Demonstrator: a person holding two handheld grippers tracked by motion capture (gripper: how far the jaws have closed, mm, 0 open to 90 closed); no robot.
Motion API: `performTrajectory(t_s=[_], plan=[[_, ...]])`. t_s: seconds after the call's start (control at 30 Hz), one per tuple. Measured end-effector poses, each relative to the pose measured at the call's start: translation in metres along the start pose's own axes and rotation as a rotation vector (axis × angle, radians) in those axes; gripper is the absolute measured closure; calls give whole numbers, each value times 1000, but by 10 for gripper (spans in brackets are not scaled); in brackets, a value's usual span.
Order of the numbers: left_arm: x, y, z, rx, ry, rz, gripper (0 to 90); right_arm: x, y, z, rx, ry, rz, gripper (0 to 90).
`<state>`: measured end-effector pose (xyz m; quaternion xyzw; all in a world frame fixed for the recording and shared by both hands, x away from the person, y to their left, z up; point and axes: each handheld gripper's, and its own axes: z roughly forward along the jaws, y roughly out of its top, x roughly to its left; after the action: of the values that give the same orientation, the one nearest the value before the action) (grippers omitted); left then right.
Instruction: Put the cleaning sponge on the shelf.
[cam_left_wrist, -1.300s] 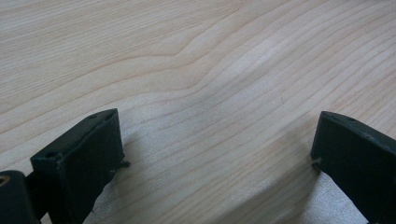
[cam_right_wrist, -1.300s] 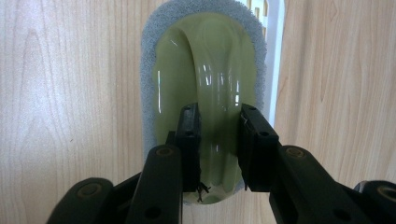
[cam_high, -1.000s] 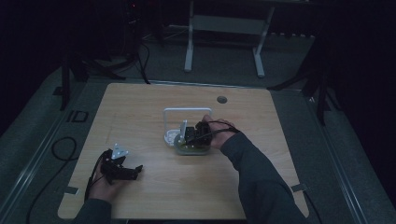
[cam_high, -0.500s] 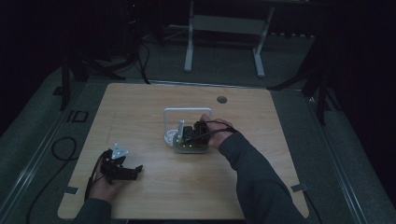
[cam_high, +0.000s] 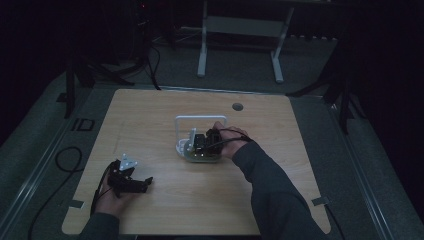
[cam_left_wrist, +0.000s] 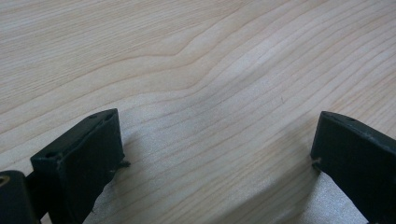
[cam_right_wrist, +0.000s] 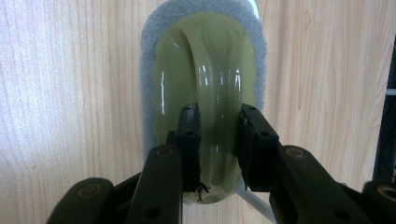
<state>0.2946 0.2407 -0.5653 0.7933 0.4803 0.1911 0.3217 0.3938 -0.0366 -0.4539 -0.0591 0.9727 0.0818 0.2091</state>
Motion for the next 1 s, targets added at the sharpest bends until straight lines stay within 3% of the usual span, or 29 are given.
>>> performTrajectory(t_s=[1.0], plan=[[0,0,0,1,0,2,22,-4,6,6,1,-66,5,718]])
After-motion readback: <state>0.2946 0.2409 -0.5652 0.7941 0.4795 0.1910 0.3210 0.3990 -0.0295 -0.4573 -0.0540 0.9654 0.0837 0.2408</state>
